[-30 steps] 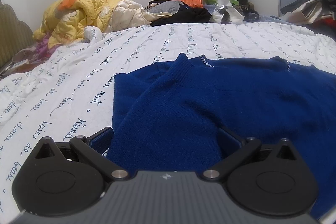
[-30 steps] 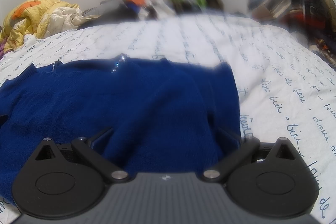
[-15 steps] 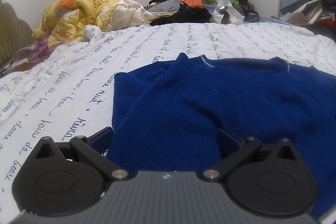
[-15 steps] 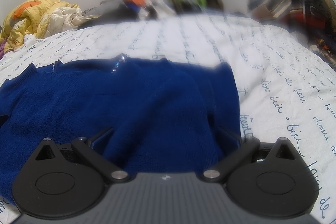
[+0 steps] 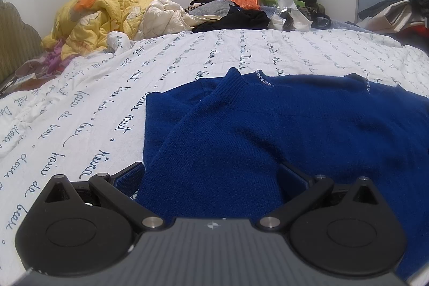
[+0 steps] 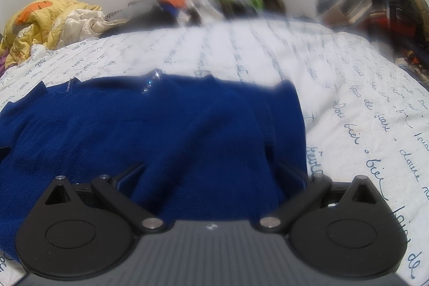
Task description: Fold small clothes
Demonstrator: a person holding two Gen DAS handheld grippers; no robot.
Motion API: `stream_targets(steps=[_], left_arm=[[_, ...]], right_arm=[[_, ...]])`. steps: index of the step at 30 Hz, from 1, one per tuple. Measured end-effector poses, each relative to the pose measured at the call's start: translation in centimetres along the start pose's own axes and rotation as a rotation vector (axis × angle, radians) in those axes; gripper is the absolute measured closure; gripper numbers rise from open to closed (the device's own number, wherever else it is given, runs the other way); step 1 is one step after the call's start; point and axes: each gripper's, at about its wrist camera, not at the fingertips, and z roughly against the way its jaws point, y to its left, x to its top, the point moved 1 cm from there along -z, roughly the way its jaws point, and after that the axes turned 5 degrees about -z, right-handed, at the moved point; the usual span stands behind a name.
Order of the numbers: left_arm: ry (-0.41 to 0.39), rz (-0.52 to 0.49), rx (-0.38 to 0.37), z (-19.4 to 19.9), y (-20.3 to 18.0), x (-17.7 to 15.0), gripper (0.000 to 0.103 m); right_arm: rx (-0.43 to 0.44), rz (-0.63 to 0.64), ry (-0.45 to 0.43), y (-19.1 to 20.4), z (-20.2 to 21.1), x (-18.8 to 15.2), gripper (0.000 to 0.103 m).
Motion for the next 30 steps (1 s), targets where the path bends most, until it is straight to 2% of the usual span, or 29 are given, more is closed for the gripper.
stream_targets(steps=[7,12,21,24,30], left_arm=[[-0.009,-0.023,0.012,0.2,-0.3,0.0,0.0],[-0.004,-0.058,0.037,0.4,-0.1,0.9,0.0],[-0.006,-0.051,0.028,0.3,2.1,2.8,0.0],[0.008,-0.008,-0.045,-0.3,4.2,3.9,0.0],[0.107,0.211,-0.283,-3.1,10.2,5.8,0.0]], right_arm=[[-0.01,0.0,-0.026,0.2,1.1,-0.2,0.0],[0.019,0.037,-0.046,1.3,2.4,0.1,0.0],[0.076,0.214,-0.102,6.5,5.2,0.1,0.0],[0.121,0.298,-0.123,9.2,6.7,-0.6,0.0],[0.253,0.511,-0.116,15.8,9.1,-3.5,0.0]])
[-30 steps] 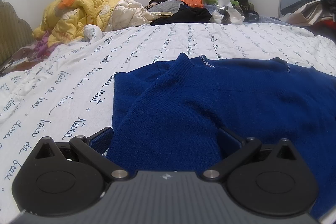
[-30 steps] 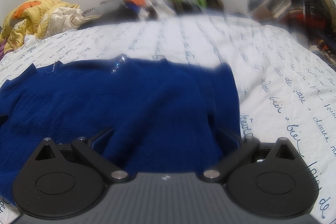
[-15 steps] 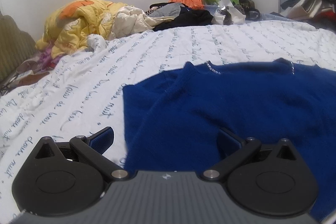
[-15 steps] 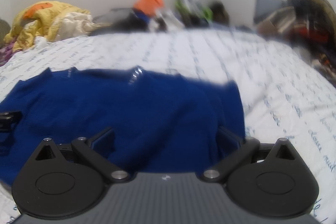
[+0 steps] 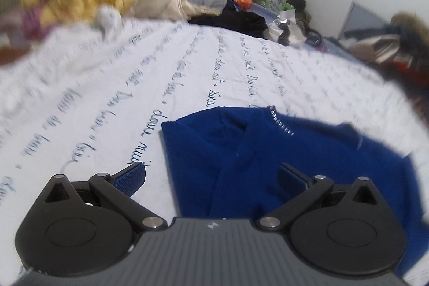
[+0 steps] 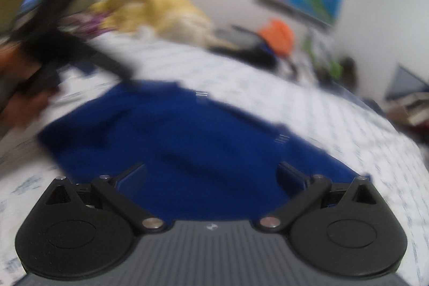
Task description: Fold small clothes
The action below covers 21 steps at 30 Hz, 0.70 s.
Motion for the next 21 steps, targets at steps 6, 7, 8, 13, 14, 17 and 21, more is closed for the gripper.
stream_targets(steps=[6,7,8,13,14,17,21], left_arm=[[0.088,0.043,-0.144,-2.3,1.8,1.7,0.0],[0.1,0.04,-0.167,-2.7,1.8,1.7,0.0],[0.11,0.039,-0.189,-3.1,1.7,1.8,0.0],[0.146,0.068,-0.266,-5.3,1.5,1.4,0.0],[0.131,0.079,-0.267,-5.5,1.5,1.4,0.0],[0.103,0.125,-0.269,-6.0,1.7,1.6,0.0],[0.059,0.185,-0.195,-5.4,2.7,2.4,0.002]], right_arm=[[0.109,0.127,0.026,6.8,-1.2,0.1,0.0],[0.107,0.143,0.025,7.6,-1.6,0.2,0.0],[0.101,0.157,0.023,8.3,-1.9,0.2,0.0],[0.078,0.178,0.012,10.6,-3.7,0.4,0.0],[0.074,0.167,0.012,10.9,-4.0,0.7,0.0],[0.059,0.144,0.01,11.2,-4.7,1.3,0.001],[0.026,0.147,-0.011,11.8,-5.6,1.5,0.001]])
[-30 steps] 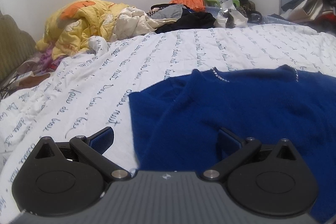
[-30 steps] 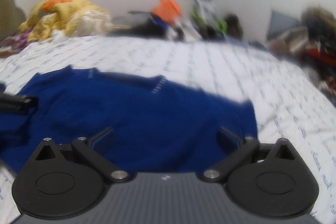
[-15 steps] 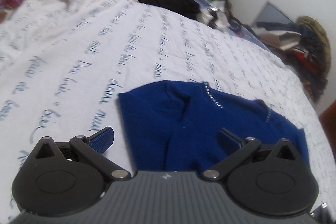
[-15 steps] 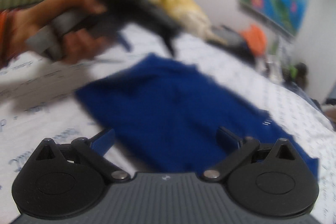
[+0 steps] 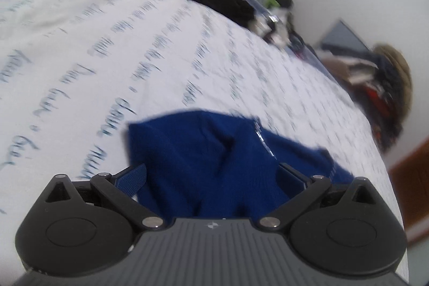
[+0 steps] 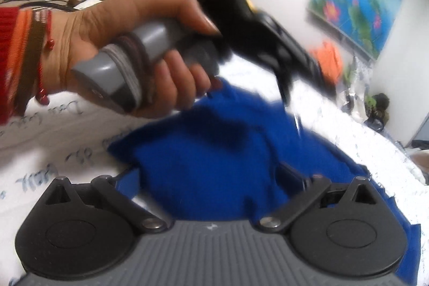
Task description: Fold small clothes
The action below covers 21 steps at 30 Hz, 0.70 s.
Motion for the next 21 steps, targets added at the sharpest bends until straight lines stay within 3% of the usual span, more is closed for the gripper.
stream_targets(steps=[3,7,11,13,14,15,16,17,18,19,21], left_arm=[[-0.004,-0.057,0.069,0.8,0.5,0.5,0.001],[0.061,-0.089,0.081,0.0,1.1,0.6,0.001],[0.074,-0.106,-0.007,-1.1,0.3,0.3,0.001],[0.074,-0.127,-0.009,-1.8,-0.7,0.1,0.003],[0.073,-0.143,0.012,-2.0,-1.1,0.2,0.009],[0.074,-0.165,0.038,-2.2,-1.6,0.2,0.024],[0.077,-0.189,0.066,-2.4,-2.1,0.2,0.034],[0.084,-0.204,0.102,-2.5,-2.4,0.4,0.052],[0.095,-0.209,0.129,-2.6,-2.5,0.6,0.066],[0.106,-0.205,0.146,-2.7,-2.6,0.8,0.073],[0.118,-0.184,0.154,-2.5,-2.5,1.2,0.096]], right_arm=[[-0.01,0.018,-0.012,0.2,0.3,-0.3,0.001],[-0.028,0.031,-0.028,0.5,0.6,-0.6,0.001],[-0.043,0.062,-0.05,1.4,0.9,-0.6,0.001],[-0.033,0.081,-0.061,1.4,0.5,-0.3,0.003],[-0.016,0.087,-0.064,1.3,0.2,-0.2,0.016],[-0.001,0.085,-0.057,1.2,0.0,0.0,0.042],[0.016,0.071,-0.043,1.1,-0.2,0.1,0.053],[0.032,0.055,-0.029,1.0,-0.5,0.3,0.067],[0.043,0.042,-0.019,0.9,-0.7,0.4,0.074],[0.048,0.035,-0.017,1.0,-0.6,0.5,0.076],[0.055,0.027,-0.018,0.9,-0.5,0.5,0.091]])
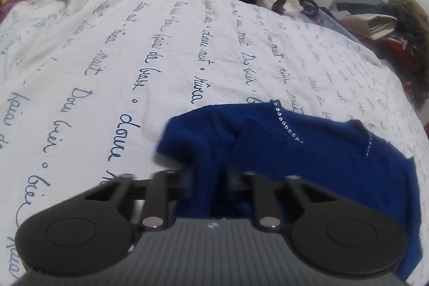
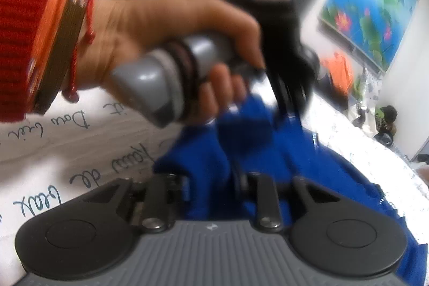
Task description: Fold small clothes
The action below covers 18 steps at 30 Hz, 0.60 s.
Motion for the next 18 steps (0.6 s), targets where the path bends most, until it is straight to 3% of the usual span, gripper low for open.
stream_targets(steps=[5,12,18], left_arm=[[-0.059,-0.035,0.081,2.3,-1.7,0.5,0.096],[-0.119,-0.081,0.086,5.5,-5.6,2.3,0.096],[-0.168,-0.106,0.065,6.5,-10.7,4.2,0.096]], right_arm=[[0.022,-0.053,-0.057,-1.5,1.7,-0.3,0.095],[-0.011,-0.133,-0.137,-5.0,5.5,-0.5,0.095],[-0.122,-0.164,-0.194,-8.9,7.3,-1.0,0.095]])
